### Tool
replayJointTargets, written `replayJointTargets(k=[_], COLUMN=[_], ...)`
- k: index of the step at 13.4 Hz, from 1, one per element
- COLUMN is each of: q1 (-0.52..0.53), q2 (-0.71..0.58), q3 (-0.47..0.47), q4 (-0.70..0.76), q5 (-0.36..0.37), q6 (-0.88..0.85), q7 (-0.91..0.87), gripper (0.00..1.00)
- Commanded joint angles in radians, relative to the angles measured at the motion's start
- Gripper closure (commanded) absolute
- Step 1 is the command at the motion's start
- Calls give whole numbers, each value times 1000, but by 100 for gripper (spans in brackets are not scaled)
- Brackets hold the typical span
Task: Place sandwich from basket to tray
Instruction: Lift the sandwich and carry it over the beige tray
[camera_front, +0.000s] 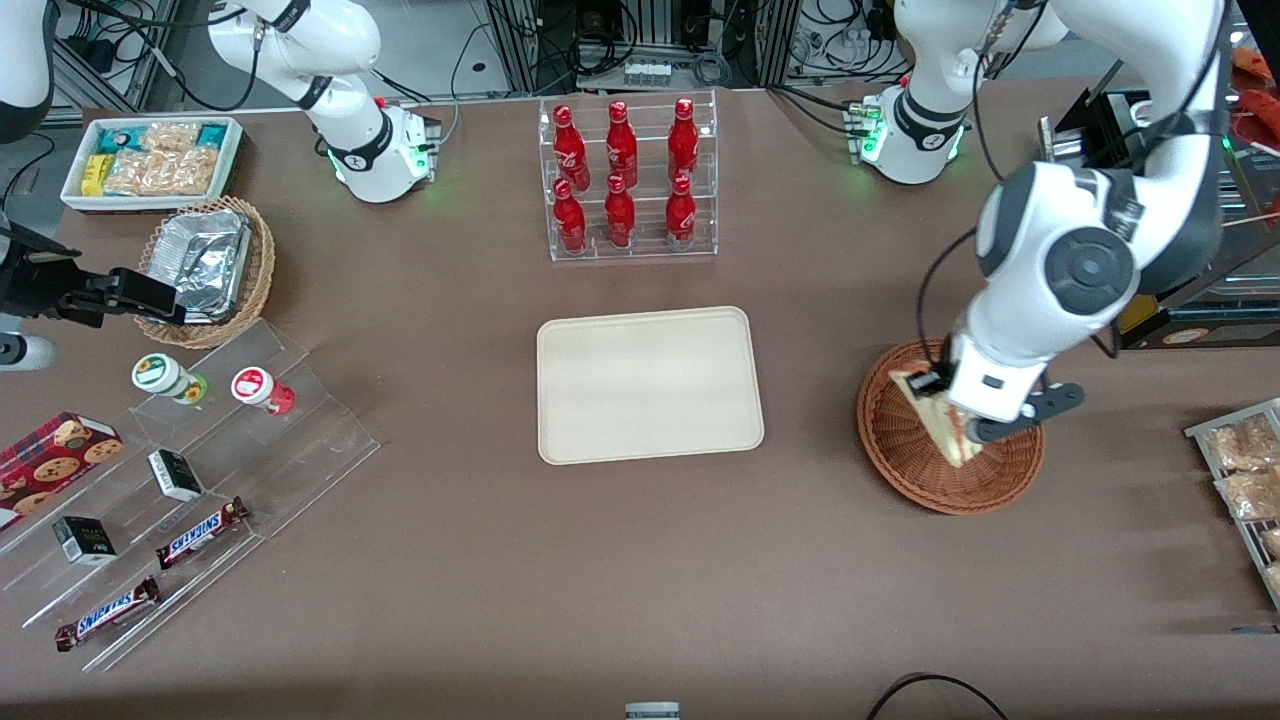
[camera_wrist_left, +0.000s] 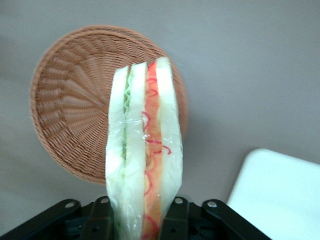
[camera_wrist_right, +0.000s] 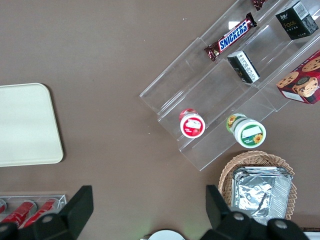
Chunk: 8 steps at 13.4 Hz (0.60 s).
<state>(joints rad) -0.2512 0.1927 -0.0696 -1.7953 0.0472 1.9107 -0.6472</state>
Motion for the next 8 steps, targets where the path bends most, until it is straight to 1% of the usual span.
replayJointTargets(k=[1,3,5,7,8], q1=[-129,-230,-322,-391,-419], q2=[43,103,199,298,330], q3=[10,10,10,11,11], q4=[57,108,172,262,286], q5=[11,13,14,17,32], q6=[-24,-24,-18,-18,-13], q7=[-52,-126,-178,-227,-245], gripper=[94,94,94,94,94])
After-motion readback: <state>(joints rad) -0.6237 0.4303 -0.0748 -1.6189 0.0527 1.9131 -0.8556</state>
